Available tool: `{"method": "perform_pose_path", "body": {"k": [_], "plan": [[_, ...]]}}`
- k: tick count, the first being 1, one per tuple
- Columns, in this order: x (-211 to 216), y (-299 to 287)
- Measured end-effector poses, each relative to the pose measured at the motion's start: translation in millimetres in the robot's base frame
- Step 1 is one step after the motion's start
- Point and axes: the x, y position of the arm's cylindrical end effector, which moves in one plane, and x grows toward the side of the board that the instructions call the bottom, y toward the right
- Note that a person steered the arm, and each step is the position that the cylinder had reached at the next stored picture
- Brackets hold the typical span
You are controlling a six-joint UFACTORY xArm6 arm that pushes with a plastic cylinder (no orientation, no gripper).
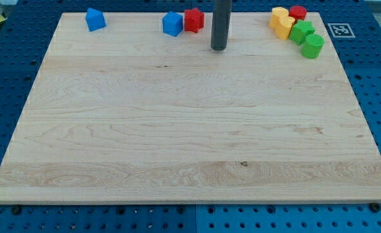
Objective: Push the red star towards bottom right
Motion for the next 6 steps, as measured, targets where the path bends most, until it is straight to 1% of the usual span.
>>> {"method": "perform_pose_path", "body": {"k": [3,5,6], "plan": [[-3.3,5.3],[-50.0,16.2],[-62.8,21.9]]}}
